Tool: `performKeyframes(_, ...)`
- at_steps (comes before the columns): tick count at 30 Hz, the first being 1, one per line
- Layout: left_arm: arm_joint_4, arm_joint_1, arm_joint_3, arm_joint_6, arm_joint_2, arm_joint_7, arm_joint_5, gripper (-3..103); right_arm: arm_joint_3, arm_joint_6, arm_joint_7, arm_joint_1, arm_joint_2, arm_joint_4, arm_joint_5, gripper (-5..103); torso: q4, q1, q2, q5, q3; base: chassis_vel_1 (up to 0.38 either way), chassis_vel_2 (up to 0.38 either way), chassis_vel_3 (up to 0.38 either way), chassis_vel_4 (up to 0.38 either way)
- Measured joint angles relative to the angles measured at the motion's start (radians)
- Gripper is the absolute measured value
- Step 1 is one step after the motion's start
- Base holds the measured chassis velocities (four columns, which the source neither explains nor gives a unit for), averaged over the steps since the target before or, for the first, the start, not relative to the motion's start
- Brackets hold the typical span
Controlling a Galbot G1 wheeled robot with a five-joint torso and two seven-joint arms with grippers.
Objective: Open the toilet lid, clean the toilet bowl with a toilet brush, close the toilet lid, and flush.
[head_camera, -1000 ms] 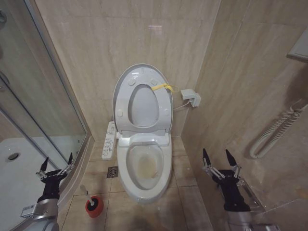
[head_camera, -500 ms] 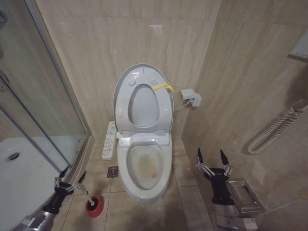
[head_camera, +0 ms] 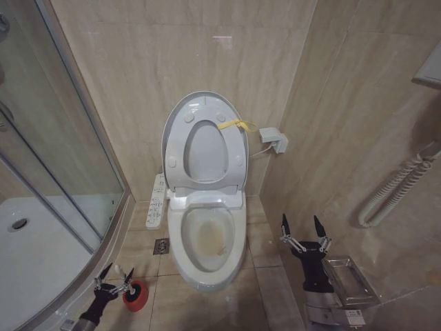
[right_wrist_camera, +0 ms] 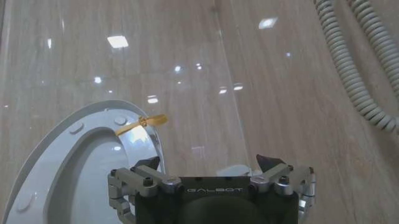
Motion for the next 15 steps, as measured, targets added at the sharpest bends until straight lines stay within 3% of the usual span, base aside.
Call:
performKeyframes(6,-0.007,-0.005,0.008,0.006,-0.016,-0.113,0.017,98,-0.004,0.004,0.0,0.001,-0.007,-0.002,0.004,100,0.0,0.0,0.0,0.0003,0.0,0.0,0.0,0.0,0.0)
performKeyframes(14,-0.017,0.005,0.005,0.011,-0.036,-0.146,0.022,98,-0.005,0.008,0.0,0.001,-0.022,-0.007,0.011,100,0.0,0.0,0.0,0.0001,0.0,0.0,0.0,0.0,0.0)
performKeyframes(15,-0.02,0.007,0.003,0.011,-0.041,-0.15,0.023,85,-0.004,0.009,0.0,0.001,-0.029,-0.007,0.015,100,0.0,0.0,0.0,0.0001,0.0,0.0,0.0,0.0,0.0)
